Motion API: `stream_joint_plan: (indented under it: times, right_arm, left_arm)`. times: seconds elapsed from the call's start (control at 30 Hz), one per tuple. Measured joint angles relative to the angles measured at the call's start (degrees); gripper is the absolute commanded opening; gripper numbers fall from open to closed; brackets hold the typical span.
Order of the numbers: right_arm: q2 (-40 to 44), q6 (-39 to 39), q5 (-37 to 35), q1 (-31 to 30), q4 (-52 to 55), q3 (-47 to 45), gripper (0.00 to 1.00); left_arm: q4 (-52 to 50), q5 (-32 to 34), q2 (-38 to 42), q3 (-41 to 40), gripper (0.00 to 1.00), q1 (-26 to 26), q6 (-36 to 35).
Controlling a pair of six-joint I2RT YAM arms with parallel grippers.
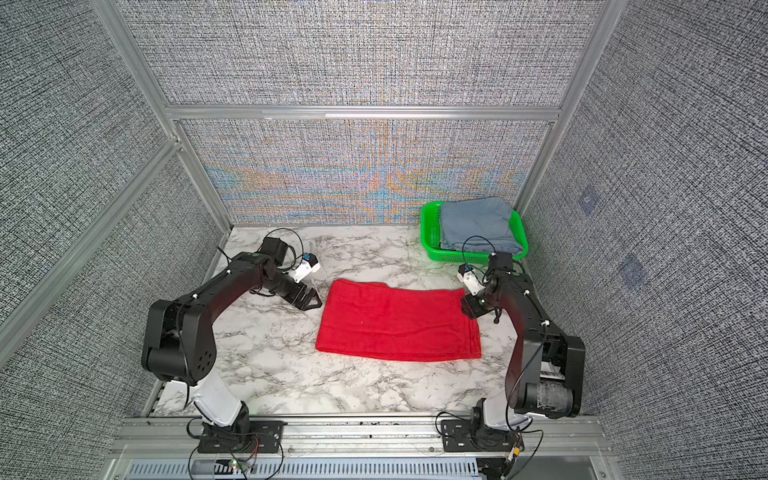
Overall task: Roll up the long pants
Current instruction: Fold the long pant at the center of the board, then adjust the long pant at the center of the board.
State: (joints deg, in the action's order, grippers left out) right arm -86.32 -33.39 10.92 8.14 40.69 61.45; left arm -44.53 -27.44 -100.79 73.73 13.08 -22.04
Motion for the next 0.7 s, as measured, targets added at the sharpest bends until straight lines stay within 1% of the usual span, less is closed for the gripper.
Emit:
stream_joint_plan:
  times: [0.17, 0.23, 0.37, 0.47, 0.6, 0.7]
  right_arm:
    - [-0.04, -0.61, 2.54, 0.00, 0.70, 3.13, 0.59]
    - [-0.28, -2.01, 4.42, -0.20, 1.70, 3.37, 0.59]
    - [-1.01, -5.18, 7.96, -2.01, 5.18, 2.97, 0.60]
    - [-1.16, -6.47, 8.59, -3.26, 6.73, 1.40, 0.60]
    - [0.81, -6.86, 6.86, -2.75, 6.91, -2.40, 0.60]
    - [3.06, -6.40, 5.55, -1.25, 6.58, -4.11, 0.60]
  left_arm:
    - [0.42, -0.50, -0.66, -1.01, 1.00, 0.26, -0.02]
    - [0.68, -0.52, -1.36, 0.11, 1.00, 0.28, -0.04]
    - [0.15, -0.85, -7.61, 9.20, 0.95, 0.92, -0.48]
    - [-0.52, 0.76, -11.74, 13.90, 0.95, 3.08, -1.77]
    - [-2.27, 3.39, -17.07, 18.67, 0.91, 6.25, -3.23]
    - [-3.02, 4.42, -19.34, 21.03, 0.91, 6.84, -3.45]
